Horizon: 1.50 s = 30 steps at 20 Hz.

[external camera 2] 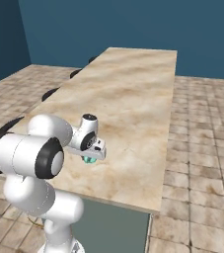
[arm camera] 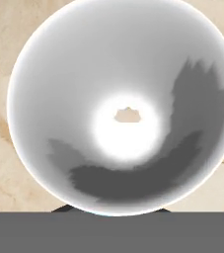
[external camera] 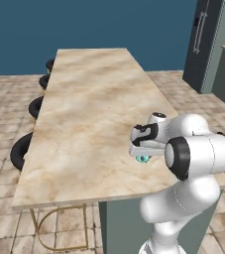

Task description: Clear the mugs and bowl far away from the sink.

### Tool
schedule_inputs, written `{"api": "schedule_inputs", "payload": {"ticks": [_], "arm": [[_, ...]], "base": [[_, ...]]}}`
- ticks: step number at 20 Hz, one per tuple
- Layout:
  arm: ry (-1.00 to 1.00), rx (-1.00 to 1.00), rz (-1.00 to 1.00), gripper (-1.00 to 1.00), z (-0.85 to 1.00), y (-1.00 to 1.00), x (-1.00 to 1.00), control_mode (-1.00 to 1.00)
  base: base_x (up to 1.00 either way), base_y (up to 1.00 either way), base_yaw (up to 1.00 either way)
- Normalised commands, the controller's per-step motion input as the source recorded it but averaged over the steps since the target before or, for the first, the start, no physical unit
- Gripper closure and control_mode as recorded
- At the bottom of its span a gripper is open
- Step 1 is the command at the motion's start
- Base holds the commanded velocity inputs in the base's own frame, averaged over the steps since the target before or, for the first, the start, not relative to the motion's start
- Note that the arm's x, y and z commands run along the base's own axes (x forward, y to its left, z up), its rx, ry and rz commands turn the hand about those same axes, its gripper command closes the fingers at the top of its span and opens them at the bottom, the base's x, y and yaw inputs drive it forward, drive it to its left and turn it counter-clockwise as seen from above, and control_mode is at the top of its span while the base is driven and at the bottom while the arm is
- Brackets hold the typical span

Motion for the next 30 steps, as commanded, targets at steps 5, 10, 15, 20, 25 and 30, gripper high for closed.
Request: {"api": "schedule_inputs", "payload": {"ticks": [5,10,15,20,25,30], "arm": [[0.0,0.0,0.0,-1.0,-0.11,0.0,0.0,-1.0],[0.0,0.01,0.0,-1.0,0.0,-0.07,0.0,-1.0],[0.0,0.0,-0.01,-1.0,0.0,-0.09,-0.01,-1.0],[0.0,0.02,0.0,-1.0,0.26,-0.01,-0.15,-1.0],[0.0,0.0,0.0,-1.0,0.6,0.0,0.0,-1.0],[0.02,0.01,0.0,-1.0,0.6,-0.05,-0.2,-1.0]], "base": [[0.0,0.0,0.0],[0.0,0.0,0.0],[0.0,0.0,0.0],[0.0,0.0,0.0],[0.0,0.0,0.0],[0.0,0.0,0.0]]}}
